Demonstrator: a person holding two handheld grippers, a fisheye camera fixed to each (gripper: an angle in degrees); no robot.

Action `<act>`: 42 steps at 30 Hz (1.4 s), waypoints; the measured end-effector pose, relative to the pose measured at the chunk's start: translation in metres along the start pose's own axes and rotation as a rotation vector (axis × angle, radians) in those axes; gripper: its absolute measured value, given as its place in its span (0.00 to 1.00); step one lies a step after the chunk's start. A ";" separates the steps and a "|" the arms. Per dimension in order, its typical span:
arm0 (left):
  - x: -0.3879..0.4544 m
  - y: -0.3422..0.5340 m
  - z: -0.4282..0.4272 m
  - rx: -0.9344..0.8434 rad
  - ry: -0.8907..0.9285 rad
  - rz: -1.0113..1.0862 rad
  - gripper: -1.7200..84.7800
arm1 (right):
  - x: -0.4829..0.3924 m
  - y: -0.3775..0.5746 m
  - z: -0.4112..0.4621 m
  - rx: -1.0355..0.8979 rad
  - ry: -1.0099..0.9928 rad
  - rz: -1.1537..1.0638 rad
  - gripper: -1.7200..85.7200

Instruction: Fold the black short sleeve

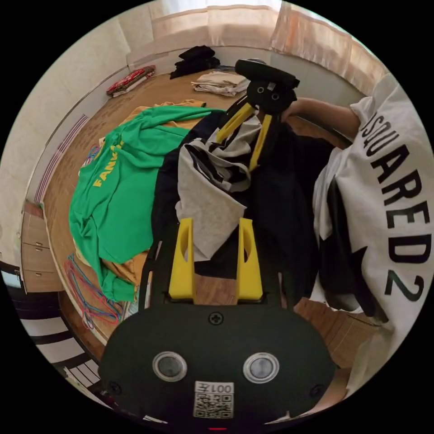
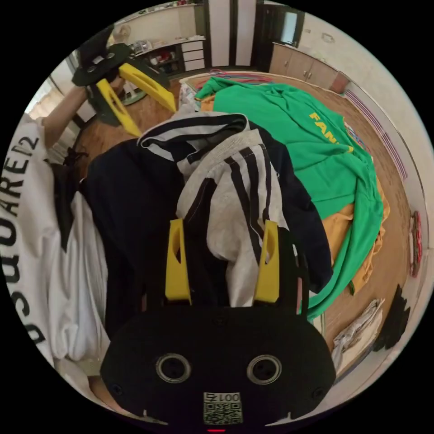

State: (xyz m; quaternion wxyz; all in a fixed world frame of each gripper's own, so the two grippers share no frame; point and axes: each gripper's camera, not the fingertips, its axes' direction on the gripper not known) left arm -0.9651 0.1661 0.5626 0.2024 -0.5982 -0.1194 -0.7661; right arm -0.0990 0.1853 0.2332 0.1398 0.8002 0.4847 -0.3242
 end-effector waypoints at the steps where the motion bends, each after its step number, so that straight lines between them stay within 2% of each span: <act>1: 0.006 -0.002 -0.002 -0.012 0.007 -0.002 0.16 | -0.003 0.003 0.005 0.007 0.039 0.039 0.20; 3: 0.011 -0.008 0.002 -0.047 -0.069 -0.095 0.14 | -0.011 0.010 0.004 0.039 0.149 0.062 0.13; 4: 0.010 -0.012 0.007 -0.068 -0.144 -0.231 0.12 | -0.014 0.016 -0.002 0.070 0.213 0.081 0.11; 5: 0.008 -0.013 0.011 -0.080 -0.133 -0.329 0.10 | -0.014 0.023 -0.010 0.106 0.249 0.124 0.09; 9: 0.003 -0.010 -0.011 -0.029 -0.022 -0.428 0.07 | -0.001 0.060 -0.053 0.275 0.224 0.266 0.06; 12: 0.004 -0.011 -0.062 0.063 -0.107 -0.439 0.05 | 0.014 0.101 -0.102 0.459 0.216 0.385 0.05; 15: 0.006 -0.016 -0.128 0.218 -0.146 -0.426 0.03 | 0.025 0.135 -0.150 0.670 0.194 0.420 0.04; 19: 0.018 -0.023 -0.236 0.434 -0.352 -0.409 0.02 | 0.032 0.137 -0.203 0.766 0.388 0.414 0.04; 27: 0.080 -0.025 -0.421 0.824 -0.626 -0.375 0.01 | 0.027 0.075 -0.304 1.006 0.556 0.147 0.04; 30: 0.113 -0.036 -0.480 0.914 -0.705 -0.326 0.01 | 0.037 0.042 -0.336 1.101 0.443 0.094 0.03; 37: 0.154 -0.133 -0.564 0.946 -0.688 -0.242 0.01 | 0.064 -0.052 -0.366 1.237 -0.159 0.002 0.03; 42: 0.142 -0.234 -0.543 0.846 -0.600 -0.227 0.01 | 0.050 -0.110 -0.353 1.100 -0.186 -0.107 0.03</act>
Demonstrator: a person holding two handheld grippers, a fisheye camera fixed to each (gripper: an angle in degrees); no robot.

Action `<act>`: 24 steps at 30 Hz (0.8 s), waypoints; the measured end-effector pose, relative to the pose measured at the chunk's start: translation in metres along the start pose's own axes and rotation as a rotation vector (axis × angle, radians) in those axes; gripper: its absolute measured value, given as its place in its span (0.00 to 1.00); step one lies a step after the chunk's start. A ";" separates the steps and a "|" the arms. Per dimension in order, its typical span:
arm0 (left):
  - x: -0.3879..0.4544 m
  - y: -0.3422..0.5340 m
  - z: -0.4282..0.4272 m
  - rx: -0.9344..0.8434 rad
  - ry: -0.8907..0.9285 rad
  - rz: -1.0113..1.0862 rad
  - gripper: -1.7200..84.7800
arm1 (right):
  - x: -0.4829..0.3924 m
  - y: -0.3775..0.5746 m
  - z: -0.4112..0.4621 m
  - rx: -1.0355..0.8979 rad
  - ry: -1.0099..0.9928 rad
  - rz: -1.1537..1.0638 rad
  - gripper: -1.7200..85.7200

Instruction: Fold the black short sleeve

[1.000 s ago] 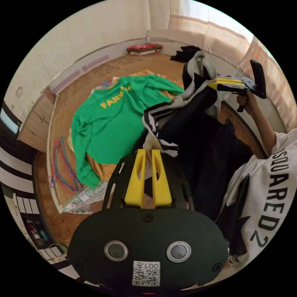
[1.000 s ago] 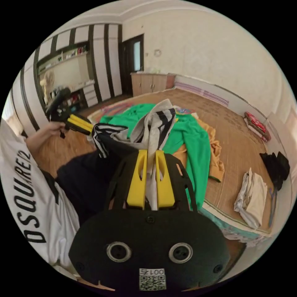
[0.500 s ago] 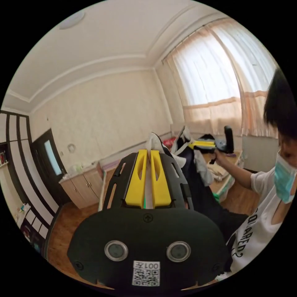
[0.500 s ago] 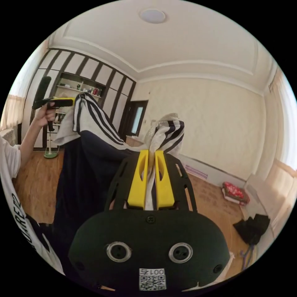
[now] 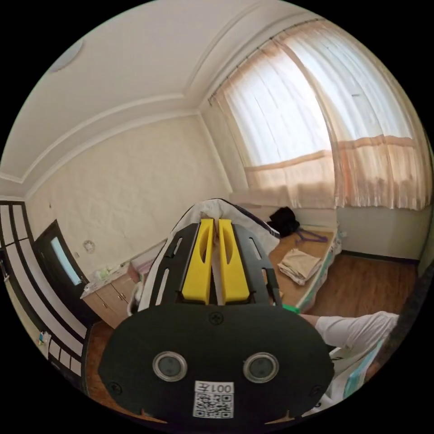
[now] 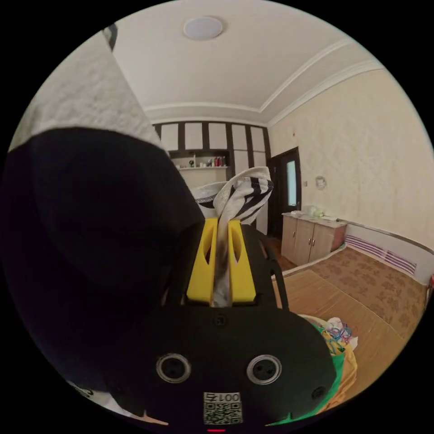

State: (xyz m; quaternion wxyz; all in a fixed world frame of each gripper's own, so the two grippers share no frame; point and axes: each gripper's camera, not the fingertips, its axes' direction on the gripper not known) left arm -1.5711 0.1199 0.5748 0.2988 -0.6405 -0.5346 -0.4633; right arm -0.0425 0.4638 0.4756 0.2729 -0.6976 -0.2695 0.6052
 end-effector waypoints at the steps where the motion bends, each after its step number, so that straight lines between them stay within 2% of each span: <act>1: 0.011 0.001 0.030 -0.058 0.035 0.010 0.01 | 0.003 0.004 0.009 -0.043 -0.030 -0.015 0.03; 5: 0.038 0.040 0.148 -0.276 0.274 -0.030 0.00 | 0.025 0.046 0.026 -0.236 0.019 -0.071 0.03; 10: 0.060 0.112 0.265 -0.411 0.552 -0.222 0.00 | 0.081 0.137 0.050 -0.545 0.077 -0.016 0.03; 14: 0.087 0.164 0.343 -0.478 0.580 -0.277 0.00 | 0.145 0.229 0.063 -0.919 0.209 0.079 0.03; 16: 0.098 0.179 0.377 -0.563 0.555 -0.249 0.00 | 0.180 0.265 0.054 -1.022 0.187 0.204 0.03; 18: 0.108 0.194 0.411 -0.644 0.527 -0.227 0.00 | 0.215 0.294 0.031 -1.032 0.153 0.384 0.03; 20: 0.118 0.209 0.449 -0.665 0.584 -0.264 0.00 | 0.244 0.319 -0.009 -0.967 0.172 0.551 0.03; 24: 0.140 0.221 0.496 -0.651 0.704 -0.342 0.01 | 0.250 0.338 -0.066 -0.885 0.255 0.640 0.03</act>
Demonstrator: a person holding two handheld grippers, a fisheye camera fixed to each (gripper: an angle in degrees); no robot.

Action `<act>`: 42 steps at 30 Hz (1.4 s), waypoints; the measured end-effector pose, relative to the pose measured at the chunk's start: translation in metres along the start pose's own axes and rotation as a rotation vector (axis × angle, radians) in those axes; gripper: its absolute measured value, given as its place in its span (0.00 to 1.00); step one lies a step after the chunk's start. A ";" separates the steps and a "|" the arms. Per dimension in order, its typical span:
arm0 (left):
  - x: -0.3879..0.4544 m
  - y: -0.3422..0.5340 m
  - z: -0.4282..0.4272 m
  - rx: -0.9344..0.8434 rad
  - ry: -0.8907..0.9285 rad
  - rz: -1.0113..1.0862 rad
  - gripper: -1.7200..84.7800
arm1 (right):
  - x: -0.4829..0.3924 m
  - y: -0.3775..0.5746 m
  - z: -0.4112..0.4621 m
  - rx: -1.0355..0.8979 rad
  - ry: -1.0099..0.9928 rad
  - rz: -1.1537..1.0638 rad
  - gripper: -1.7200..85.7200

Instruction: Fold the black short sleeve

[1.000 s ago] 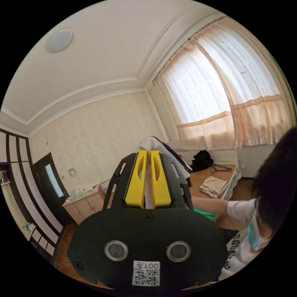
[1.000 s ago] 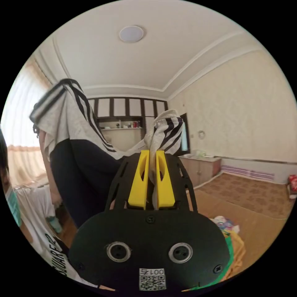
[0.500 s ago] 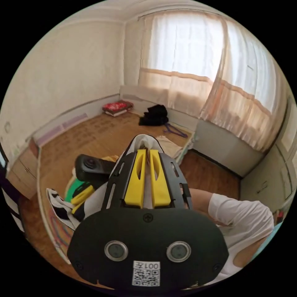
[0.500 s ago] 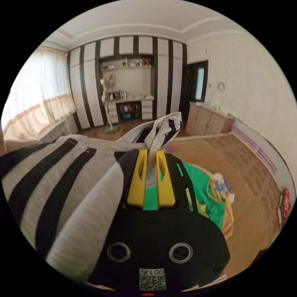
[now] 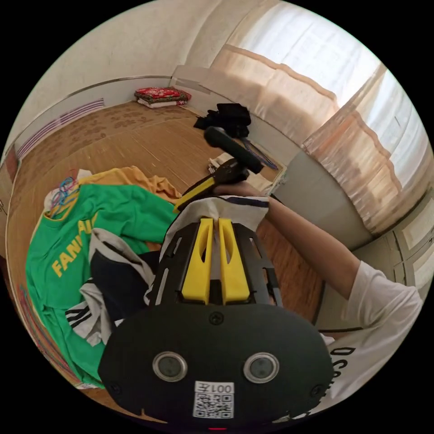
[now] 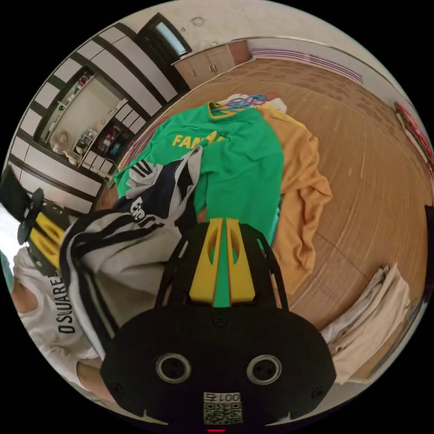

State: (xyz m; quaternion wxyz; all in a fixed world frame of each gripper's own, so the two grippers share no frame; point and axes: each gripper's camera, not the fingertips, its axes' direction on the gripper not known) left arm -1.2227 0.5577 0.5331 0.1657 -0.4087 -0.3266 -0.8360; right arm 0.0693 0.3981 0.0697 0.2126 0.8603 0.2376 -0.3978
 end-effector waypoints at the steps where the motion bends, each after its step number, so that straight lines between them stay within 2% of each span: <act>1: 0.000 -0.007 0.015 -0.004 0.010 -0.002 0.01 | 0.001 0.015 -0.006 0.017 -0.001 0.006 0.03; 3: 0.002 -0.015 0.035 -0.010 0.008 0.006 0.01 | -0.010 0.040 -0.013 0.008 0.065 -0.011 0.04; 5: 0.007 -0.022 0.057 -0.025 -0.006 0.043 0.01 | -0.039 0.083 -0.017 -0.019 0.364 0.004 0.05; 7: 0.010 -0.025 0.069 -0.044 -0.041 0.084 0.02 | -0.066 0.119 -0.020 0.031 0.501 0.014 0.06; 11: 0.020 -0.028 0.077 -0.039 -0.121 0.175 0.02 | -0.135 0.176 -0.024 0.116 0.515 -0.041 0.14; 14: 0.033 -0.028 0.080 -0.041 -0.160 0.243 0.02 | -0.181 0.186 -0.023 0.198 0.536 -0.113 0.18; 18: 0.055 -0.022 0.083 -0.060 -0.193 0.338 0.02 | -0.205 0.178 -0.014 0.274 0.618 -0.140 0.20; 22: 0.078 -0.011 0.076 -0.041 -0.212 0.422 0.03 | -0.205 0.167 0.013 0.260 0.483 -0.141 0.13; 23: 0.081 -0.006 0.076 -0.059 -0.231 0.428 0.03 | -0.209 0.172 0.021 0.279 0.510 -0.127 0.09; 27: 0.081 0.018 0.067 -0.027 -0.231 0.421 0.07 | -0.233 0.207 0.031 0.389 0.658 -0.078 0.07; 29: 0.067 0.037 0.061 -0.026 -0.375 0.385 0.07 | -0.240 0.234 0.029 0.401 0.762 -0.030 0.06; 34: -0.002 0.060 0.056 -0.061 -0.661 0.240 0.11 | -0.247 0.297 0.004 0.510 0.819 0.056 0.06; 36: -0.036 0.060 0.060 -0.111 -0.654 0.182 0.13 | -0.254 0.319 -0.006 0.579 0.815 0.068 0.06; 38: -0.073 0.056 0.068 -0.132 -0.510 0.150 0.15 | -0.264 0.341 -0.016 0.632 0.797 0.051 0.06; 42: -0.093 0.046 0.098 -0.250 -0.400 0.244 0.16 | -0.267 0.358 -0.019 0.641 0.806 0.078 0.05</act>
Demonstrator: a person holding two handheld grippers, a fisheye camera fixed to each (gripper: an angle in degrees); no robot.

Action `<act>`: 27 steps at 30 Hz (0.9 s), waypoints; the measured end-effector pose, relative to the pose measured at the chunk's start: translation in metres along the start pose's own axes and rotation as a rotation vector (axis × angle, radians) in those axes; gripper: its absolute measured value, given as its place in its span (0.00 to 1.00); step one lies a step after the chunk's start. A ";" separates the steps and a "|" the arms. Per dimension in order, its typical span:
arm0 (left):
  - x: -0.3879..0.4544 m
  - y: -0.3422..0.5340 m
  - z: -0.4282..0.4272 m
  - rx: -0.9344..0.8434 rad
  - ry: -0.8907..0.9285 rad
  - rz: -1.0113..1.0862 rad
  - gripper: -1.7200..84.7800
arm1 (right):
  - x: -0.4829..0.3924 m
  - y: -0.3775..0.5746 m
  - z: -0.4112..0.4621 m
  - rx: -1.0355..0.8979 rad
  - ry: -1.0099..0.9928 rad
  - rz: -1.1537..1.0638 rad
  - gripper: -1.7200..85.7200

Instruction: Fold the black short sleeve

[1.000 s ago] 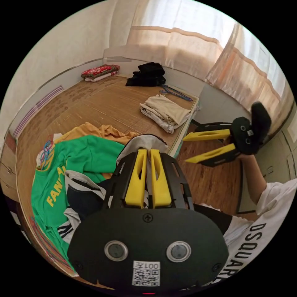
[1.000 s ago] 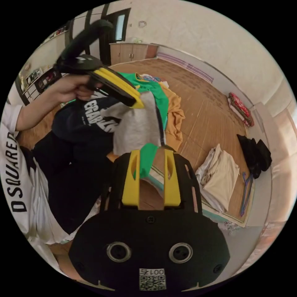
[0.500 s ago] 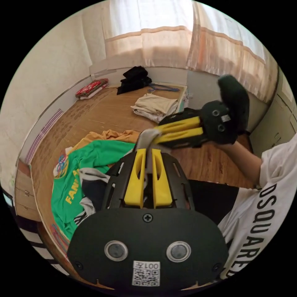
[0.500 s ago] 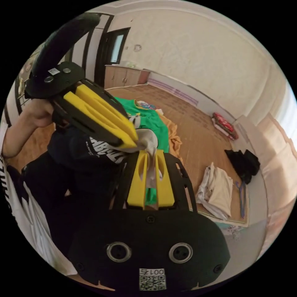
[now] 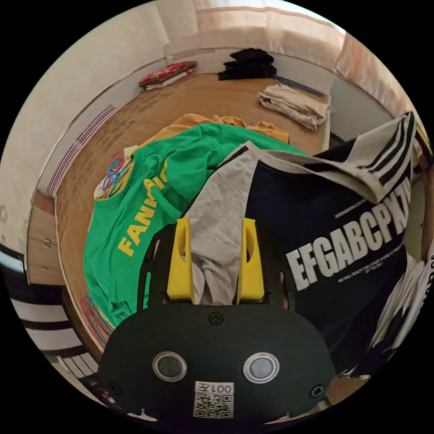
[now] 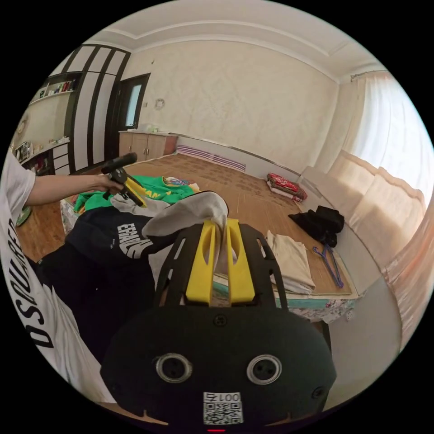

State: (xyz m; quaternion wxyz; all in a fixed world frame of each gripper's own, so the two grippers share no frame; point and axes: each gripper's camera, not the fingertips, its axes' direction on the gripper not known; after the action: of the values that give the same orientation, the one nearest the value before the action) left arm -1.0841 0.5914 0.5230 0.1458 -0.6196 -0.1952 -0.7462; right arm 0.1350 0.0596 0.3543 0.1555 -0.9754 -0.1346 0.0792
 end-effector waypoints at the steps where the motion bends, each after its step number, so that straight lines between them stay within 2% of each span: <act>1: 0.004 -0.006 0.010 -0.027 -0.025 0.041 0.16 | 0.002 0.004 -0.001 -0.003 0.016 0.019 0.05; 6: 0.016 -0.024 0.047 -0.167 -0.109 0.120 0.17 | 0.018 0.024 -0.008 -0.024 0.027 0.105 0.05; 9: 0.018 -0.021 0.051 -0.216 -0.035 0.198 0.09 | 0.033 0.036 -0.009 -0.053 0.016 0.148 0.05; 10: 0.015 -0.016 0.045 -0.222 -0.061 0.187 0.03 | 0.039 0.041 -0.010 -0.062 0.008 0.161 0.05; 12: 0.008 -0.006 0.030 -0.223 -0.014 0.148 0.02 | 0.044 0.046 -0.009 -0.082 0.005 0.156 0.05; 14: 0.001 0.019 -0.003 -0.180 0.041 0.087 0.01 | 0.046 0.048 -0.011 -0.096 0.034 0.125 0.05; 16: 0.003 0.047 -0.039 -0.111 0.003 0.073 0.01 | 0.047 0.048 -0.015 -0.082 0.039 0.109 0.05; 27: 0.077 0.238 -0.306 0.322 -0.519 -0.193 0.01 | 0.086 0.039 -0.074 0.178 -0.185 0.182 0.05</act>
State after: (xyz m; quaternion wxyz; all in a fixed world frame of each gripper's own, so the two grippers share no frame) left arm -1.2551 0.2391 0.5768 0.1158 -0.7367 -0.3996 -0.5331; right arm 0.2410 0.0275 0.4009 0.2204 -0.9545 -0.0518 0.1942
